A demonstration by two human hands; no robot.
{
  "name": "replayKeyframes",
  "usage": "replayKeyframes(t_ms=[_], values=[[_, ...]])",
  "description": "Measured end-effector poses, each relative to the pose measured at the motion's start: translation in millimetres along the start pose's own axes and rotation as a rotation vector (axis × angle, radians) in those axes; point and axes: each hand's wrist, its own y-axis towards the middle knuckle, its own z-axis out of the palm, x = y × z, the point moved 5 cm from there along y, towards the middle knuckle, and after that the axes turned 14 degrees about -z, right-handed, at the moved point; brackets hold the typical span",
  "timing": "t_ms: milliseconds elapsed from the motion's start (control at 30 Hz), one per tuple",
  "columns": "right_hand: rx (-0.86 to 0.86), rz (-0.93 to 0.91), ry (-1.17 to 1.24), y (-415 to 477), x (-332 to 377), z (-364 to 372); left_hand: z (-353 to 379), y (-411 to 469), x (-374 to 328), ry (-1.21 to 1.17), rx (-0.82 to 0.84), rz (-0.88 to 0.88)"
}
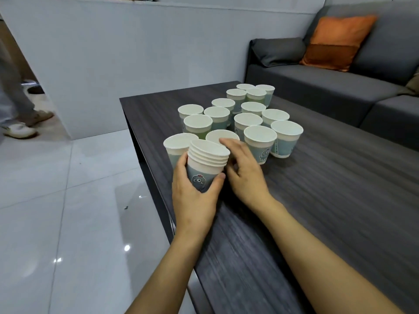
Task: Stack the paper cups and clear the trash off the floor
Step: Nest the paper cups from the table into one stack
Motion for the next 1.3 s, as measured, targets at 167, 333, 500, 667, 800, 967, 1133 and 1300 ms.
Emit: replayKeyframes(t_ms=[167,333,500,667,800,967,1133,1300], values=[[-0.373,-0.024,-0.056,2.6,6.3,-28.8,0.5,-2.8,0.1,0.015,0.018,0.0],[-0.63,0.089,0.202,7.5,14.8,-54.3,0.3,-3.8,0.7,0.027,0.03,-0.003],[-0.576,0.094,0.352,8.9,28.3,-43.2,-2.4,-4.0,-0.1,0.01,-0.009,0.02],[-0.411,0.026,0.363,9.6,32.4,-28.7,-1.1,-5.2,-4.9,0.021,-0.052,0.083],[-0.281,-0.07,0.303,1.1,42.9,-11.5,-6.8,-4.0,-4.0,-0.04,-0.107,0.068],[-0.263,0.038,0.546,8.3,41.2,-4.6,-16.5,-11.5,-10.2,-0.127,-0.235,0.135],[-0.105,-0.014,0.271,8.8,31.2,5.7,-27.2,-11.0,1.6,-0.222,-0.349,0.043],[0.236,0.015,0.287,8.2,29.2,33.2,-28.6,-10.7,3.9,-0.234,-0.349,-0.02]])
